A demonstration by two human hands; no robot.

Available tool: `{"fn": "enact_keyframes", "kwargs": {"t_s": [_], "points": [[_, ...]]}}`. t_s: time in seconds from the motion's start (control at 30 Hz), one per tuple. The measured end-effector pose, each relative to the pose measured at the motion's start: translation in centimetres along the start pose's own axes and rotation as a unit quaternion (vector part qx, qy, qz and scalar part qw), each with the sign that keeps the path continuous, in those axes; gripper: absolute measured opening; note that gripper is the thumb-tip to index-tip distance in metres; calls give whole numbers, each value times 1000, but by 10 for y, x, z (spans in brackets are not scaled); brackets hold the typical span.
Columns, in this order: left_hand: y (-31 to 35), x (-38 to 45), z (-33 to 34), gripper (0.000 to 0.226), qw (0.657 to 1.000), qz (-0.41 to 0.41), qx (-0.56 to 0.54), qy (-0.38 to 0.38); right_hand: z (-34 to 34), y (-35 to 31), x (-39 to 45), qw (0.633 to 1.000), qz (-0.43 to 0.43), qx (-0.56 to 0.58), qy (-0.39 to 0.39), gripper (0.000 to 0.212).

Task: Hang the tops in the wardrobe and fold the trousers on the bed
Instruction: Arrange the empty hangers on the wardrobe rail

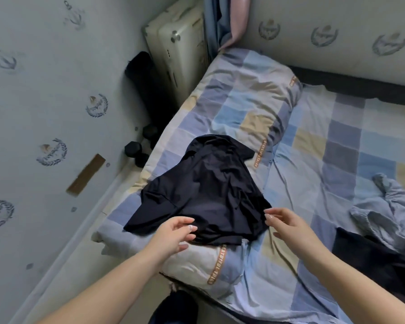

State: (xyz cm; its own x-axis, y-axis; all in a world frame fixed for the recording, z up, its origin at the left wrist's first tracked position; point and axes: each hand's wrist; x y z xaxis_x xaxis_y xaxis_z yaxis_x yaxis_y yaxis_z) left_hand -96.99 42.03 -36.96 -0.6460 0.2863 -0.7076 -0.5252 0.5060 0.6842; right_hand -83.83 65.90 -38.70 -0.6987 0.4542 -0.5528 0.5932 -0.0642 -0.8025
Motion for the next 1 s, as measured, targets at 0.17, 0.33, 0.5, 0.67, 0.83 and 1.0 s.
{"fn": "enact_keyframes", "kwargs": {"t_s": [0.17,0.33,0.5,0.67,0.83,1.0], "points": [[15,149,-79,14,999,-14,38,-1,89,-24,119,999,20,-1,38,7],[21,290,-132,12,992,31,119,12,169,-34,243,994,20,-105,7,14],[-5,407,-160,14,971,86,221,40,238,-36,364,973,-23,-231,-15,20],[-30,467,-160,37,938,108,329,8,295,-8,424,888,-118,-442,-49,44],[-41,491,-152,38,929,126,349,4,327,15,442,848,-178,-493,-83,58],[-45,498,-145,52,902,156,399,-50,338,19,460,813,-164,-549,-99,64]]}}
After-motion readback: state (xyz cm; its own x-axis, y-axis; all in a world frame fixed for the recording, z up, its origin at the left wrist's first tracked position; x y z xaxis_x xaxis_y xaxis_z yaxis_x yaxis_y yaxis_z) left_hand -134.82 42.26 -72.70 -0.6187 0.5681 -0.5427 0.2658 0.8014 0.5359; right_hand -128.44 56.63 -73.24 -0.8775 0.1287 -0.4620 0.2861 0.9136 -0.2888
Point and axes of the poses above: each hand's wrist, its own x-axis towards the middle knuckle, its own z-axis out of the palm, y = z × x
